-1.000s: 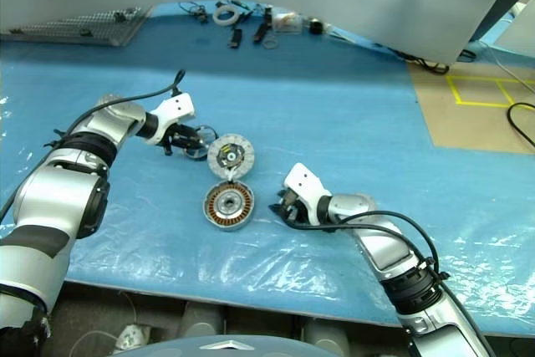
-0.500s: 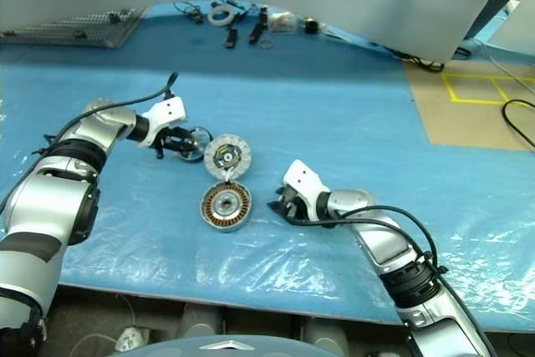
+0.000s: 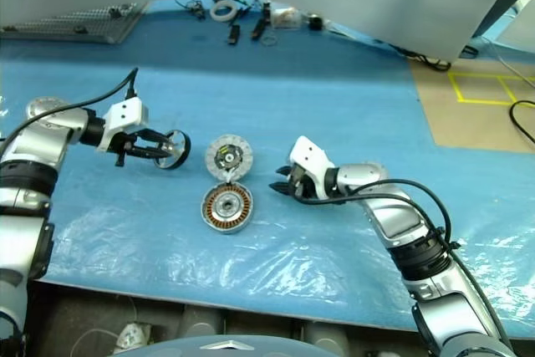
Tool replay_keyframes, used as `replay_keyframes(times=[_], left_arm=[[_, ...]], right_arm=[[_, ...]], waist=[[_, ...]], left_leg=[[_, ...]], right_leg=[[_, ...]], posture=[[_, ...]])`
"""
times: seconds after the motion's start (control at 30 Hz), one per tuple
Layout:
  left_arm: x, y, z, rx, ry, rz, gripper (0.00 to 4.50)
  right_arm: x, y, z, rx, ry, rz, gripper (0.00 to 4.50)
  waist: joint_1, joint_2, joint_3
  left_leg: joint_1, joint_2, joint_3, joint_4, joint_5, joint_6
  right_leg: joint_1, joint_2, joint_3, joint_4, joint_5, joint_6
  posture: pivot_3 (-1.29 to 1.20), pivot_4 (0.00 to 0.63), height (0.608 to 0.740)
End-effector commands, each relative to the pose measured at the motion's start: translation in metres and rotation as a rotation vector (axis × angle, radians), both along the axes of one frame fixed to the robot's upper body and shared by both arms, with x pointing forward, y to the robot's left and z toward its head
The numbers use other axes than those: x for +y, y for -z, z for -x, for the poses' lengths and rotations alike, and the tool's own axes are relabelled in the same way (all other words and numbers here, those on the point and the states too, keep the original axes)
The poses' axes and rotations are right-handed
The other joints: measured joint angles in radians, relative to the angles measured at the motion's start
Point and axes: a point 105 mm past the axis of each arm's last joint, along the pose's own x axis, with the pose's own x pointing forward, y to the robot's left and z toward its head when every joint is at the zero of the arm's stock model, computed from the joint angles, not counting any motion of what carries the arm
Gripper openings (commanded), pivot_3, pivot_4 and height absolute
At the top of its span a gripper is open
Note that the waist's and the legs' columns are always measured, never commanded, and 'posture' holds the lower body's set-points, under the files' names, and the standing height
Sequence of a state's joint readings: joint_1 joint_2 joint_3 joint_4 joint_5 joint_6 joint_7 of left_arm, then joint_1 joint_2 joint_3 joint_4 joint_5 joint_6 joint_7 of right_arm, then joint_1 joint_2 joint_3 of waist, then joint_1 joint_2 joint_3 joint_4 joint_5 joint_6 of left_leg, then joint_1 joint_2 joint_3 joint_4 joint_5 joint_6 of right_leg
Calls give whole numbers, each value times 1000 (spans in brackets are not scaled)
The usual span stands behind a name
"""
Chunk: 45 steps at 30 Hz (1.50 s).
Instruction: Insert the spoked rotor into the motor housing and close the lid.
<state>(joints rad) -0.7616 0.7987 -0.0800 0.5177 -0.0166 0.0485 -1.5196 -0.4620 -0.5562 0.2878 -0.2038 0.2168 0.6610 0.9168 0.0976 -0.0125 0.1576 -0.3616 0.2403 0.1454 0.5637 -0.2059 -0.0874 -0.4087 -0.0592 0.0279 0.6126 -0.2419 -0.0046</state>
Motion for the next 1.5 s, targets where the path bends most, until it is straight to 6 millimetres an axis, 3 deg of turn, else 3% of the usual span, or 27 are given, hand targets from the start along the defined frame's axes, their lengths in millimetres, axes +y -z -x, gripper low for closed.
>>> replay_keyframes(times=[0.03, 0.33, 0.47, 0.83, 1.0, 1.17, 1.3, 1.5], left_arm=[[-15, -27, 21, -75, 71, 35, 1341], [-33, -17, 69, -41, 93, 77, 1341], [-40, -17, 79, -45, 75, 118, 1341], [-53, 7, 77, -8, 23, 201, 1341], [-50, 25, 77, 21, 35, 152, 1341], [-60, 22, 75, -17, 67, 164, 1341], [-78, 0, 77, -32, 113, 235, 1341], [-83, 17, 81, -2, 149, 183, 1341]], right_arm=[[2, -18, 6, -37, -68, -30, 1826], [1, -35, 8, -113, -126, -70, 1826], [2, -36, 12, -160, -159, -94, 1826], [9, -63, 42, -136, -341, -173, 1826], [8, -61, 54, -75, -403, -147, 1826], [5, -58, 52, -64, -381, -133, 1826], [1, -52, 50, -59, -352, -122, 1826], [-3, -48, 48, -67, -319, -105, 1826]], waist=[[-1, 0, 0], [-7, 1, 1], [-5, 1, 1], [-6, 1, 1], [-6, 1, 1], [-5, 1, 1], [-2, 1, 1], [-7, 1, 0]], left_leg=[[0, 0, 0, 0, 0, 0], [1, 0, 1, 1, 0, 0], [1, 0, 2, 1, 0, 0], [0, -1, 2, 4, 0, 0], [1, 0, 2, 5, 0, 0], [0, 0, 2, 6, 0, 0], [-1, 0, 2, 8, 0, 0], [0, 0, 2, 8, 0, 0]], right_leg=[[0, 0, 0, 0, 0, 0], [-2, 1, 0, 2, 0, 0], [-4, 1, 0, 4, 0, 0], [-6, 2, 1, 8, 0, 0], [-6, 2, 1, 9, 0, 0], [-6, 2, 1, 10, 0, 0], [-6, 2, 1, 11, 0, 0], [-7, 2, 2, 11, 0, 0]], posture=[[0, 150, 740], [0, 150, 740], [0, 150, 740], [0, 150, 740], [0, 150, 740], [0, 150, 740], [0, 150, 740], [0, 150, 740]])
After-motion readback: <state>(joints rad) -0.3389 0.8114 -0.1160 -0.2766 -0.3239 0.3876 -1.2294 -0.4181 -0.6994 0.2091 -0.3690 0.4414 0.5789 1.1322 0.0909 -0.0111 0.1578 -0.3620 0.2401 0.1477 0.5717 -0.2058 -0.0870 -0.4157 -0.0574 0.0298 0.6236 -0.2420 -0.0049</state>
